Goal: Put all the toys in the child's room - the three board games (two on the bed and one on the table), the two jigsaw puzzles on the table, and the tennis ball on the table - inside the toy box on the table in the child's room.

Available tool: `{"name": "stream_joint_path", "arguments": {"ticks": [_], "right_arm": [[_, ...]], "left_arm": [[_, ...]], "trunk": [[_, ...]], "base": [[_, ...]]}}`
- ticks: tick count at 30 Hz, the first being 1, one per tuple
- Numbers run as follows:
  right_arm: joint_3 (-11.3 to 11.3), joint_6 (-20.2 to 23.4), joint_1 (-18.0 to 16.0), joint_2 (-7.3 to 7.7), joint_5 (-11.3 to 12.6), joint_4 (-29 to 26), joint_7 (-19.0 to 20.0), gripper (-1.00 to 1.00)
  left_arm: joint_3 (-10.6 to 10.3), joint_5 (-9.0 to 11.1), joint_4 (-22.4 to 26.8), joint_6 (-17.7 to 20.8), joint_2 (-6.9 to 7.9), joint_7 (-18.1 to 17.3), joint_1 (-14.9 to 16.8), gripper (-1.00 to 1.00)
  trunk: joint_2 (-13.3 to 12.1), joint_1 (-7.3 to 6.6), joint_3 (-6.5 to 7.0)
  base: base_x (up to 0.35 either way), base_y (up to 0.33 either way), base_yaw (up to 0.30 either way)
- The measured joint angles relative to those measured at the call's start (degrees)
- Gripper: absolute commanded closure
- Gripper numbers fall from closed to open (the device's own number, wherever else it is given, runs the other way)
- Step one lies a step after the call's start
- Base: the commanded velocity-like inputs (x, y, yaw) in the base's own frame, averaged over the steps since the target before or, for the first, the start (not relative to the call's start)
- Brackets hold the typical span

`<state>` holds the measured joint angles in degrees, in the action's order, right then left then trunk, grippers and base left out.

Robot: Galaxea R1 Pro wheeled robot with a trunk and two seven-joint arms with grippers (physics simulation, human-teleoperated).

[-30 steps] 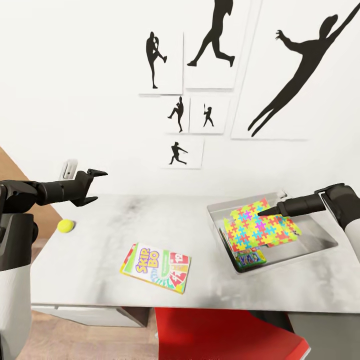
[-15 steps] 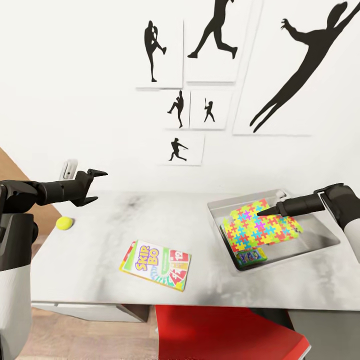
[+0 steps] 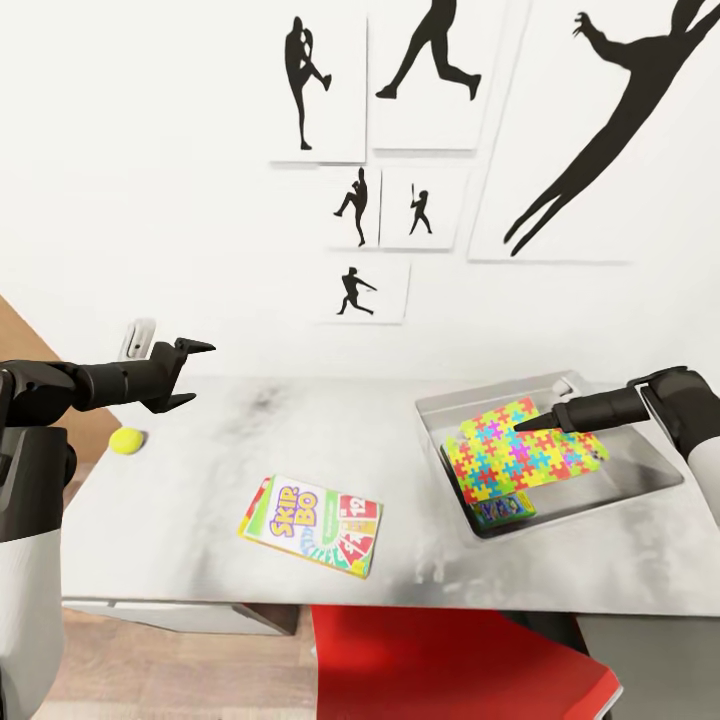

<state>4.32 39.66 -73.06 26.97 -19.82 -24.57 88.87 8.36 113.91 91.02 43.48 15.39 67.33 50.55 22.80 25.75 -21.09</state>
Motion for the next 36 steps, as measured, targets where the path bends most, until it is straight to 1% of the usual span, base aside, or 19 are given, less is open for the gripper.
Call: {"name": "stream_joint_path", "arguments": {"ticks": [36], "right_arm": [[0.0,0.2,-0.1,0.46,0.1,-2.6,0.0,1.0]], "left_arm": [[0.0,-0.1,0.0,0.0,0.0,0.0,0.0,-1.0]], "trunk": [[0.0,0.0,-3.38]], "base": [[0.0,0.0,0.0]]}}
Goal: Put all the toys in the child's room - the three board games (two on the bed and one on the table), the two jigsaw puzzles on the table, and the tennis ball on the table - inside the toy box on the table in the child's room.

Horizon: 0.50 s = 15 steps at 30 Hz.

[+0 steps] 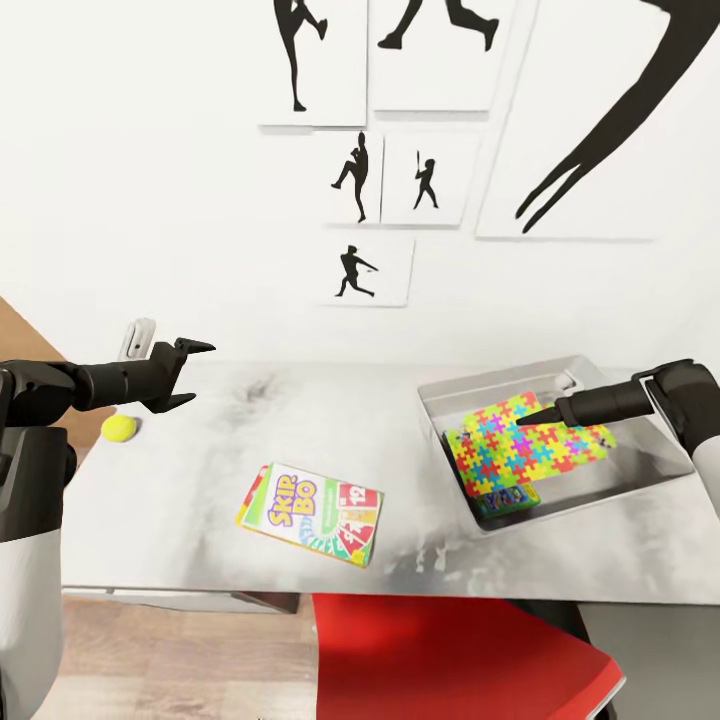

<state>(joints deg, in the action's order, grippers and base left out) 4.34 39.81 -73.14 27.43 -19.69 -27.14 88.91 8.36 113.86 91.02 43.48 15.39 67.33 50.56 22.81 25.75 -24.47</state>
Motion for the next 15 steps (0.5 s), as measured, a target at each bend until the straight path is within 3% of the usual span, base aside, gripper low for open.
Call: {"name": "stream_joint_path", "arguments": {"ticks": [15], "right_arm": [[-0.1,0.0,0.0,0.12,0.3,-0.7,0.0,1.0]], "left_arm": [[0.0,0.0,0.0,0.0,-0.02,0.0,0.0,-1.0]], "trunk": [[0.0,0.0,-1.07]], "base": [[0.0,0.0,0.0]]}}
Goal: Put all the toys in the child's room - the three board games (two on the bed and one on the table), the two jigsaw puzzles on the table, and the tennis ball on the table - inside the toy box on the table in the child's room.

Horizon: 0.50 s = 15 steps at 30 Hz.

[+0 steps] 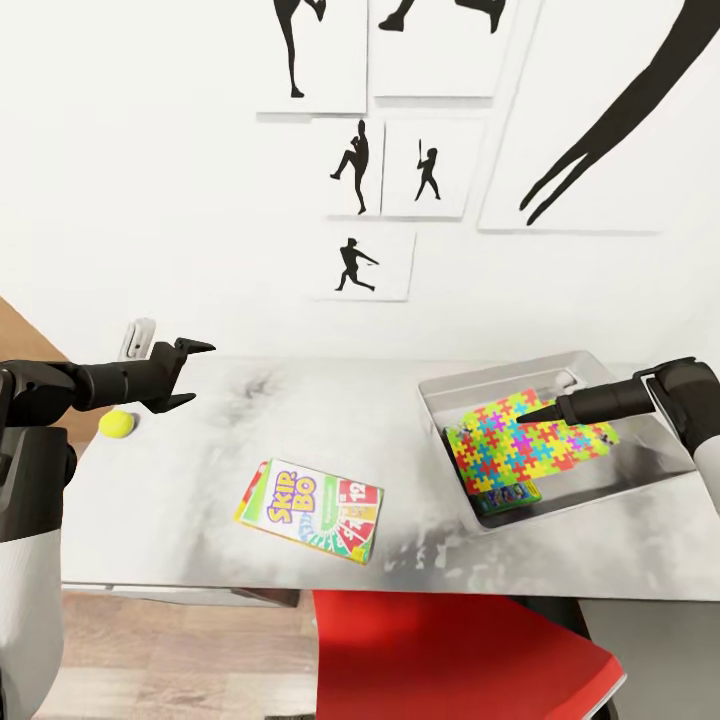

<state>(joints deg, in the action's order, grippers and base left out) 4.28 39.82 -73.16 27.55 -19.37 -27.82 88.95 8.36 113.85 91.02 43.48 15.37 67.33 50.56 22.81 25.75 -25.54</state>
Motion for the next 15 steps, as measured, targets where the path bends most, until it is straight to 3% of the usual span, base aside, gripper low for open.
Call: {"name": "stream_joint_path", "arguments": {"ticks": [15], "right_arm": [[0.0,0.1,-0.2,0.02,0.2,-0.2,0.0,1.0]], "left_arm": [[0.0,0.0,-0.1,0.0,0.02,0.0,0.0,-1.0]], "trunk": [[0.0,0.0,-0.13]], "base": [[0.0,0.0,0.0]]}}
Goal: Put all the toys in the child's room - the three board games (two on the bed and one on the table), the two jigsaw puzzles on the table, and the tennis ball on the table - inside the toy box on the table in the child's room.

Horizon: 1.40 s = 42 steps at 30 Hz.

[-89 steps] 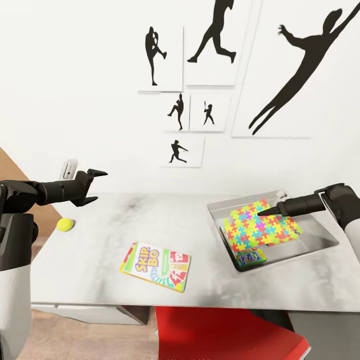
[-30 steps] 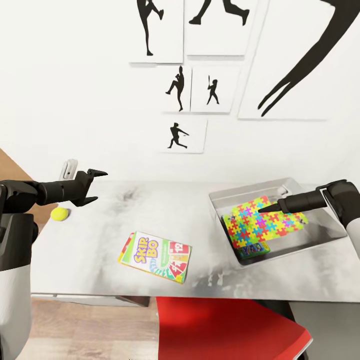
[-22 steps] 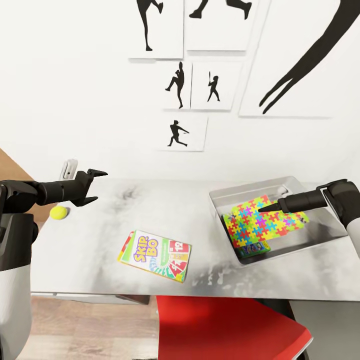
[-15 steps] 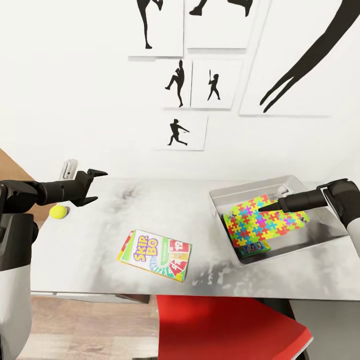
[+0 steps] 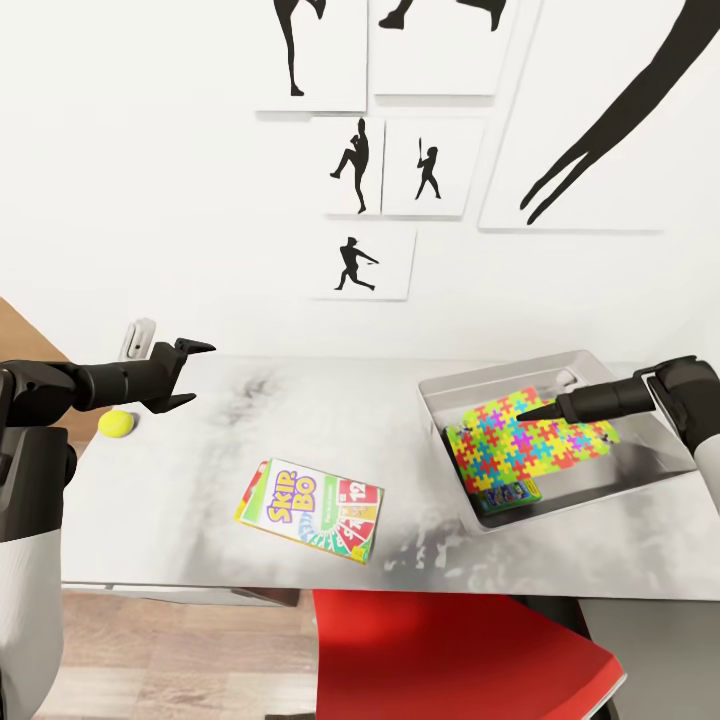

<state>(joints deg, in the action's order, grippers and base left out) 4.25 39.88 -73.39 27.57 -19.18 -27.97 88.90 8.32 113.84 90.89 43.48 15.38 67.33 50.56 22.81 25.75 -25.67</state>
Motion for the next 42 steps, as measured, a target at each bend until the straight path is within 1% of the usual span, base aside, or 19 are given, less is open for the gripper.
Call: {"name": "stream_joint_path", "arguments": {"ticks": [5,6,38,40,42], "right_arm": [[0.0,0.0,-0.2,0.02,0.0,0.0,0.0,1.0],[0.0,0.0,-0.2,0.03,0.0,0.0,0.0,-1.0],[-0.1,0.2,-0.9,0.91,0.0,-0.6,-0.1,-1.0],[-0.2,0.2,-1.0,1.15,0.0,-0.9,-0.1,-1.0],[-0.2,0.2,-1.2,2.04,0.0,-1.7,-0.1,-1.0]], "left_arm": [[0.0,0.0,0.0,0.0,0.0,0.0,0.0,-1.0],[0.0,0.0,0.0,0.0,0.0,0.0,0.0,-1.0],[0.0,0.0,0.0,0.0,-0.05,0.0,0.0,-1.0],[0.0,0.0,0.0,0.0,-0.06,0.0,0.0,-1.0],[0.0,0.0,0.0,0.0,-0.05,0.0,0.0,-1.0]], "trunk": [[0.0,0.0,-0.01],[0.0,0.0,-0.01],[0.0,0.0,-0.01],[0.0,0.0,-0.01],[0.0,0.0,-0.01]], "base": [[0.0,0.0,0.0],[0.0,0.0,0.0],[0.0,0.0,0.0],[0.0,0.0,0.0],[0.0,0.0,0.0]]}}
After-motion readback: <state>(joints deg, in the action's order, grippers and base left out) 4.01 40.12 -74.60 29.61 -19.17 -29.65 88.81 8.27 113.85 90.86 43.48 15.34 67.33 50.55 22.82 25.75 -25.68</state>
